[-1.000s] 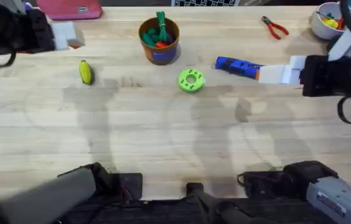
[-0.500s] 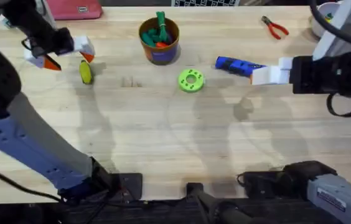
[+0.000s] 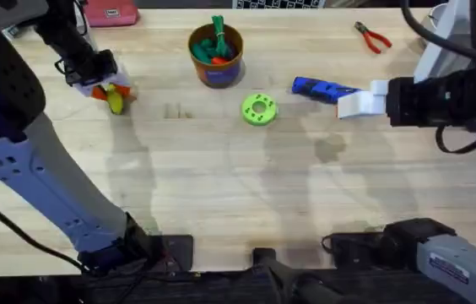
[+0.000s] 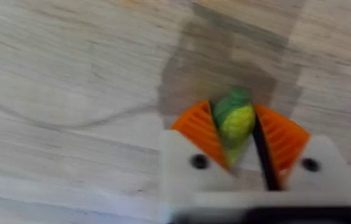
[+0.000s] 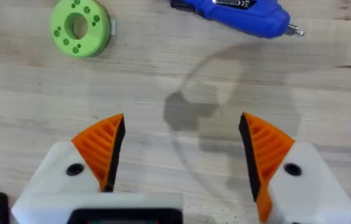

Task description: Pick up the gripper from the table and insert it into the empty holder that is missing its gripper. Then pick up a screw, insert it into the mounting hole, and use the screwdriver to tighten it. Finally, clean up the table by picking up the vegetable and placing it into the bucket.

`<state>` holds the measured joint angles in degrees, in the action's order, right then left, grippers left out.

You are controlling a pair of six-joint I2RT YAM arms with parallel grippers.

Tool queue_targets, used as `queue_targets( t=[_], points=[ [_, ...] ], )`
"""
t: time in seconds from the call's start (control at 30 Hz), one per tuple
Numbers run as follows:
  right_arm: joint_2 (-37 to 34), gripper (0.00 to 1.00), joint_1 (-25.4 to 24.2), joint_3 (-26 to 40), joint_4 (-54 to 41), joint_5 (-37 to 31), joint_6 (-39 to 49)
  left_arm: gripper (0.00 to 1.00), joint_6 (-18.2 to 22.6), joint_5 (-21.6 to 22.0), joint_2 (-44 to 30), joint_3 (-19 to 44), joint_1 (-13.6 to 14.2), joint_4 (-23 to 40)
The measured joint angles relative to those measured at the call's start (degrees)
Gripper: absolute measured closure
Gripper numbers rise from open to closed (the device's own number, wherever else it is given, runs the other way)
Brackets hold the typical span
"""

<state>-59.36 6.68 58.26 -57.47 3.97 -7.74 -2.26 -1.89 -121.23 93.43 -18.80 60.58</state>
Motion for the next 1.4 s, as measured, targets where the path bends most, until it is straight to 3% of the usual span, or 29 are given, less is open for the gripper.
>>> queue_targets(
  t=[0.07,0.1,0.47,0.67,0.77,0.9,1.13,1.27,1.4],
  points=[
    [0.0,0.008,0.0,0.0,0.0,0.0,0.0,0.947,0.1,-0.2,0.0,0.2,0.0,-0.2],
    [0.0,0.008,0.0,0.0,0.0,0.0,0.0,0.973,0.0,-0.2,0.0,0.2,0.0,-0.4],
    [0.0,0.007,0.0,0.0,-0.1,0.0,0.0,0.967,-1.9,-3.2,0.2,3.5,0.0,3.4],
    [0.0,0.007,0.0,0.0,-0.1,0.0,0.0,0.967,-3.0,-5.3,7.6,9.6,1.9,3.5],
    [0.0,0.007,0.0,0.0,-0.1,0.0,0.0,0.967,-3.2,-5.8,13.7,12.4,5.3,3.5],
    [0.0,0.007,0.0,0.0,-0.1,0.0,0.0,0.967,-3.5,-6.1,19.2,14.1,12.3,3.6],
    [0.0,0.007,0.0,0.0,-0.1,0.0,0.0,0.967,-4.3,-6.5,16.4,14.1,24.7,0.4],
    [0.0,0.007,0.0,0.0,-0.1,0.0,0.0,0.967,-4.4,-6.3,13.9,14.0,29.0,-2.6],
    [0.0,0.007,0.0,0.0,-0.1,0.0,0.0,0.967,-4.5,-6.0,12.6,13.8,31.0,-5.3]
  ],
)
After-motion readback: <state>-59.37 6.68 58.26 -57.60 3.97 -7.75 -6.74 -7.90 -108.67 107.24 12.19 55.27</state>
